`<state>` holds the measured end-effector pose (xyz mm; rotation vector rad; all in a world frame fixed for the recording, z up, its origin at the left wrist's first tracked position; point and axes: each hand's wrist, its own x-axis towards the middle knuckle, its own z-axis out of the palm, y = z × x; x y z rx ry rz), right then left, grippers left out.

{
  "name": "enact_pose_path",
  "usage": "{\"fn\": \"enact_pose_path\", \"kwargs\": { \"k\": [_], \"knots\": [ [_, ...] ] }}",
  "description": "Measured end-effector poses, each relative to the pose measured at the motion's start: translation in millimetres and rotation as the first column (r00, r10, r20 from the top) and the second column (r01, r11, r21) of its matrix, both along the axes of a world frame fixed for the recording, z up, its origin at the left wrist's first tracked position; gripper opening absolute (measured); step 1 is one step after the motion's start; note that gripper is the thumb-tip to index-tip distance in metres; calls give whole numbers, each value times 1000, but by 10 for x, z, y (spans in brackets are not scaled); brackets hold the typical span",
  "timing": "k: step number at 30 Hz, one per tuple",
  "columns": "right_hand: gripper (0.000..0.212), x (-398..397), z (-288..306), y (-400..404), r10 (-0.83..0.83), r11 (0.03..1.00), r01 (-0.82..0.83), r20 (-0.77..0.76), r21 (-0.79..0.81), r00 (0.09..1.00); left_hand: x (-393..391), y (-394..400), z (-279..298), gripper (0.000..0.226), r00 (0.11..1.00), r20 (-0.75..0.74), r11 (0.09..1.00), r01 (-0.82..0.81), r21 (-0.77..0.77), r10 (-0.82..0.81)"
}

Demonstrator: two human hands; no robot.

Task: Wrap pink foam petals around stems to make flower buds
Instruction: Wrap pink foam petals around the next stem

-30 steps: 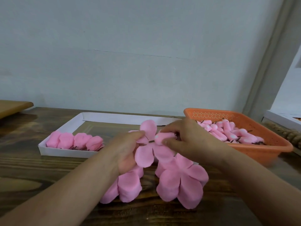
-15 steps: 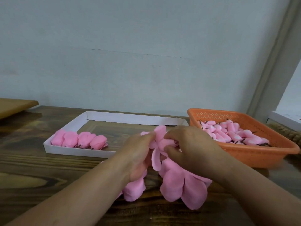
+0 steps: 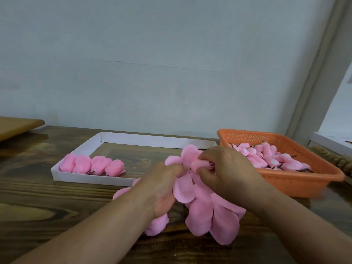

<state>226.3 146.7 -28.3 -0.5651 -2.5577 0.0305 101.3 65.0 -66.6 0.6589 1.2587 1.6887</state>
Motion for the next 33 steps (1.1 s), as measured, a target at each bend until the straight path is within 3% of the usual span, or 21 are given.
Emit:
{"fn": "enact_pose_path", "kwargs": {
  "k": [12, 16, 23, 33],
  "knots": [
    [16, 105, 33, -4, 8, 990, -22, -105, -140, 994, 35, 9, 22, 18, 988, -74, 981, -144, -129, 135],
    [16, 92, 3, -11, 26, 992, -37, -91, -123, 995, 39, 17, -16, 22, 987, -108, 987, -129, -97, 119],
    [17, 54, -26, 0, 21, 997, -25, -48, -80, 999, -2, 5, -61, 28, 999, -27, 998, 39, 54, -38],
    [13, -15, -100, -53, 72, 997, -74, -68, -33, 995, -53, -24, -107, 22, 999, 32, 996, -41, 79, 39]
  ]
}}
